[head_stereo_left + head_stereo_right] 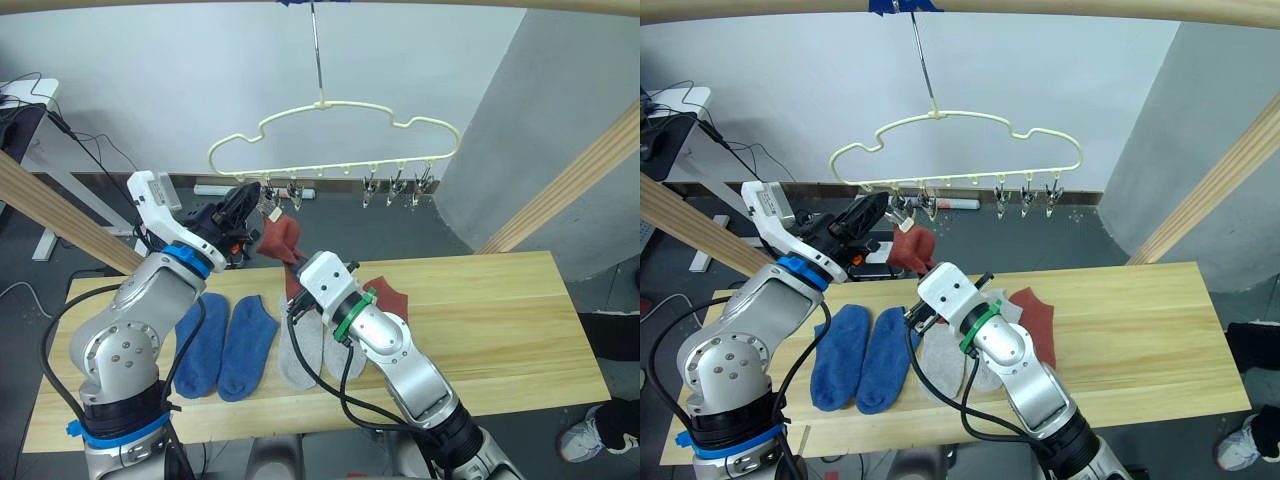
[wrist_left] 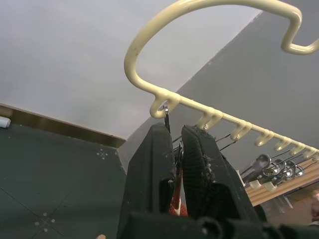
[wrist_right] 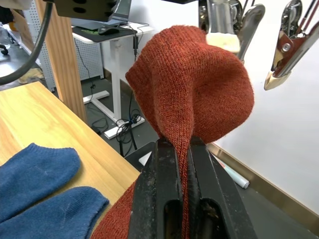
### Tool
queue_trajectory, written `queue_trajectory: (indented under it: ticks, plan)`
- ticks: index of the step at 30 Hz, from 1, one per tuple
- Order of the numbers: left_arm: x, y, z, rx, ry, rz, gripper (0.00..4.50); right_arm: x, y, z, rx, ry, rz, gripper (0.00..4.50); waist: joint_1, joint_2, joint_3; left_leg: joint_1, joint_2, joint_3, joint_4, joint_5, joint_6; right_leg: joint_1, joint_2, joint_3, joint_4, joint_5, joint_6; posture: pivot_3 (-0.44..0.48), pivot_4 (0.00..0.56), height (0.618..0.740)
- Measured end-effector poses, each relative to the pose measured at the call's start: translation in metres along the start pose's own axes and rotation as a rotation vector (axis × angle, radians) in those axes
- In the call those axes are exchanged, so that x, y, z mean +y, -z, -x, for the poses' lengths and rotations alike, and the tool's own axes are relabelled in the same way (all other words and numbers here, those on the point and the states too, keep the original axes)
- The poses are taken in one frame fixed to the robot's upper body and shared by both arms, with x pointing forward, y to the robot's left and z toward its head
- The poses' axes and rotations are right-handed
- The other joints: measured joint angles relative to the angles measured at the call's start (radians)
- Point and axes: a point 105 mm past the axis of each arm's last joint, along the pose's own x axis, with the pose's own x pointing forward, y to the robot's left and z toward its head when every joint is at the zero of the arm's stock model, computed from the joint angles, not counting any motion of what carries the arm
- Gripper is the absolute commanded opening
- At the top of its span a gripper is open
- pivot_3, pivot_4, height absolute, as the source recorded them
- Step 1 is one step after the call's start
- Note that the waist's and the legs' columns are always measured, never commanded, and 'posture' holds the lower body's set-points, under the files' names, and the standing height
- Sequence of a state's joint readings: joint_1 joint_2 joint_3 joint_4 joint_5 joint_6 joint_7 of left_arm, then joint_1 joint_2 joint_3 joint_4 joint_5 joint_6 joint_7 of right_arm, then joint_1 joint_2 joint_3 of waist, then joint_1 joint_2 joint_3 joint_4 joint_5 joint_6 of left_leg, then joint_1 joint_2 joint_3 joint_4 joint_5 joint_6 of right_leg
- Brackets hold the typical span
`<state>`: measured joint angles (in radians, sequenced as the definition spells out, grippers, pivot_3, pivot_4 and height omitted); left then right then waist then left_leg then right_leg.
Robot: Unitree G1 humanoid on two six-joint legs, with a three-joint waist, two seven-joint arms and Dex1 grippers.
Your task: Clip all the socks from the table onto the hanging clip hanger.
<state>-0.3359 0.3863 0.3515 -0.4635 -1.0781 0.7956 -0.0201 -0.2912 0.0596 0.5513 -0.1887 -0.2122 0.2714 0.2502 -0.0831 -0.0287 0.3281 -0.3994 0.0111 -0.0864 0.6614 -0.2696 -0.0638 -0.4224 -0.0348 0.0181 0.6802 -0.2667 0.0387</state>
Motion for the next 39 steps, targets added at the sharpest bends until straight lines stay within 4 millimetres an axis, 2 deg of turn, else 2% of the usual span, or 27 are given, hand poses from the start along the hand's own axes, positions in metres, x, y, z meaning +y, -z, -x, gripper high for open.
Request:
queue_trajectory:
  ticks: [6, 8, 9, 10, 16, 21, 24, 26, 30, 33, 39]
  plan:
    - [0.006, 0.003, 0.006, 0.03, -0.02, -0.047, 2.46, 0.003, -0.001, -0.004, -0.001, -0.019, 0.0, 0.0, 0.0, 0.0, 0.0, 0.0, 0.0, 0.0, 0.0, 0.0, 0.0, 0.0, 0.0, 0.0, 0.0, 0.0, 0.0, -0.107, 0.314, 0.74]
    - [0.007, 0.005, 0.008, 0.044, -0.018, -0.064, 2.99, 0.004, -0.002, -0.005, -0.002, -0.024, -0.002, 0.0, 0.0, 0.0, 0.0, 0.0, 0.0, 0.0, 0.0, 0.0, 0.0, 0.0, 0.0, 0.0, 0.0, 0.0, 0.0, -0.105, 0.314, 0.74]
    - [0.006, 0.008, 0.009, 0.055, -0.014, -0.077, 2.99, 0.004, -0.002, -0.005, -0.002, -0.028, -0.002, 0.0, 0.0, 0.0, 0.0, 0.0, 0.0, 0.0, 0.0, 0.0, 0.0, 0.0, 0.0, 0.0, 0.0, 0.0, 0.0, -0.105, 0.314, 0.74]
    - [0.007, 0.01, 0.011, 0.072, -0.013, -0.101, 3.01, 0.005, -0.002, -0.006, -0.003, -0.036, -0.001, 0.25, 0.0, 0.0, 0.0, 0.0, 0.0, 0.0, 0.0, 0.0, 0.0, 0.0, 0.0, 0.0, 0.0, 0.0, 0.0, -0.101, 0.313, 0.74]
    - [0.014, 0.01, 0.021, 0.072, -0.04, -0.296, 3.02, 0.006, 0.004, -0.005, 0.033, -0.068, -0.012, 2.09, 0.0, 0.0, 0.0, 0.0, 0.0, 0.0, -0.001, 0.0, 0.0, 0.0, 0.0, 0.0, 0.0, 0.0, 0.0, -0.103, 0.312, 0.74]
    - [0.026, 0.002, 0.029, 0.022, -0.111, -0.46, 3.02, 0.003, 0.017, 0.013, 0.088, -0.162, 0.104, 2.09, 0.003, 0.0, 0.0, 0.0, 0.0, 0.0, -0.001, 0.0, 0.0, 0.0, 0.0, 0.0, -0.001, 0.0, 0.0, -0.105, 0.311, 0.74]
    - [0.026, 0.003, 0.032, 0.011, -0.111, -0.522, 3.02, -0.001, 0.021, 0.034, 0.102, -0.22, 0.17, 2.09, 0.004, 0.0, 0.0, 0.0, 0.0, 0.0, -0.001, 0.0, 0.0, 0.0, -0.001, 0.0, -0.002, 0.0, 0.0, -0.112, 0.309, 0.74]
    - [0.02, 0.005, 0.033, -0.005, -0.089, -0.557, 3.02, -0.005, 0.017, 0.056, 0.089, -0.259, 0.143, 2.09, 0.006, 0.0, 0.0, -0.001, 0.0, 0.0, -0.001, 0.0, 0.0, 0.0, -0.001, 0.0, -0.002, 0.0, 0.0, -0.117, 0.308, 0.74]
    - [0.01, 0.015, 0.035, -0.027, -0.048, -0.56, 3.02, -0.035, 0.004, 0.093, 0.065, -0.275, 0.101, 2.09, 0.004, 0.0, 0.0, -0.001, 0.0, 0.001, 0.0, 0.0, 0.0, 0.001, -0.001, 0.001, -0.002, 0.0, 0.001, -0.139, 0.306, 0.74]
    - [-0.005, 0.024, 0.034, -0.058, 0.021, -0.588, 3.02, -0.074, -0.008, 0.122, 0.102, -0.25, 0.103, 2.09, 0.002, -0.001, 0.0, 0.0, 0.0, 0.001, 0.0, 0.0, 0.001, 0.002, 0.0, 0.001, -0.002, 0.0, 0.001, -0.143, 0.306, 0.74]
    - [-0.006, 0.029, 0.022, -0.119, -0.048, -0.616, 3.02, -0.094, -0.022, 0.139, 0.123, -0.224, 0.026, 2.09, -0.002, -0.001, 0.0, 0.001, 0.001, 0.001, 0.001, 0.0, 0.001, 0.001, 0.004, 0.002, 0.0, 0.001, -0.001, -0.167, 0.316, 0.74]
